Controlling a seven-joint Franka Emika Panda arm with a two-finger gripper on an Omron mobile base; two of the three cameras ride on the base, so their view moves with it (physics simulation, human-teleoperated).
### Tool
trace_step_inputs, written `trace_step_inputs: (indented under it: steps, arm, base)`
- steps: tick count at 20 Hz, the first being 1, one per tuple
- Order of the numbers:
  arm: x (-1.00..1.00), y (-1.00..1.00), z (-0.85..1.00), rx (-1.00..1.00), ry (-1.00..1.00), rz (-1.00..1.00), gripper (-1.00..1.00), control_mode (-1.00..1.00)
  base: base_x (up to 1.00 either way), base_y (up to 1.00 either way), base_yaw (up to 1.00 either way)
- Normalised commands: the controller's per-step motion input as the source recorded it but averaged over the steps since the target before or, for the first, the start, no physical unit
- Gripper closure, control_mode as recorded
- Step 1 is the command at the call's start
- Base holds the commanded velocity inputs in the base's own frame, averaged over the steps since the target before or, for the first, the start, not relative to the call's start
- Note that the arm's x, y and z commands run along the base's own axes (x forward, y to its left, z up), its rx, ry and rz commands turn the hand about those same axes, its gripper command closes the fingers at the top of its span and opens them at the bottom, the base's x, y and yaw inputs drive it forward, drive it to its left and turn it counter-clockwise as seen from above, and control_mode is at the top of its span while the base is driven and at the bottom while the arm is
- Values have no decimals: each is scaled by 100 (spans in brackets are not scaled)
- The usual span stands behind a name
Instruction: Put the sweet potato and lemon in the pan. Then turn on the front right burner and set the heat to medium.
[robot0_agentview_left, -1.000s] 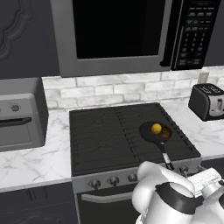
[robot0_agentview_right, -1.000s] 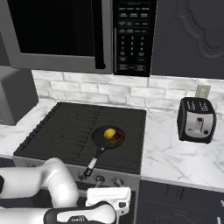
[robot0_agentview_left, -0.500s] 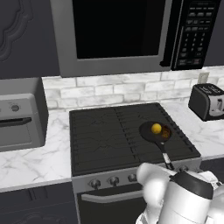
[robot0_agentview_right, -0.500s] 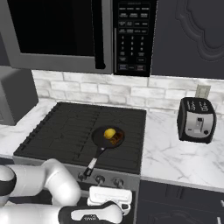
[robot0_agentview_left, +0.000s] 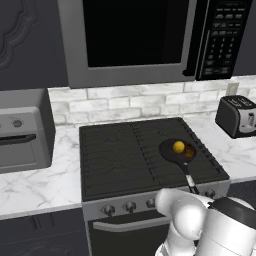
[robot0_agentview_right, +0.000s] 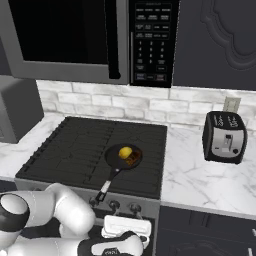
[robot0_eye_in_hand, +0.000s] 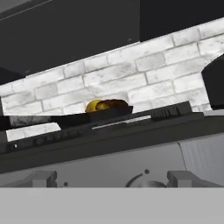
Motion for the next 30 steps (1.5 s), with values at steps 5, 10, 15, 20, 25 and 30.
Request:
trace_step_inputs:
  steps: [5, 10, 15, 20, 25, 30]
  arm:
    - [18, -29, -27, 0, 0, 0, -100, -100]
    - [6, -20, -2, 0, 0, -1, -100, -100]
    - [0, 0, -7, 0, 0, 0, -100, -100]
    - [0, 5, -9, 0, 0, 0, -100, -100]
    - [5, 11, -7, 0, 0, 0, -100, -100]
    - [22, 0, -3, 0, 1, 0, -100, -100]
  base:
    - [0, 0, 0]
    - [0, 0, 0]
    - [0, 0, 0]
    - [0, 0, 0]
    - [0, 0, 0]
    - [0, 0, 0]
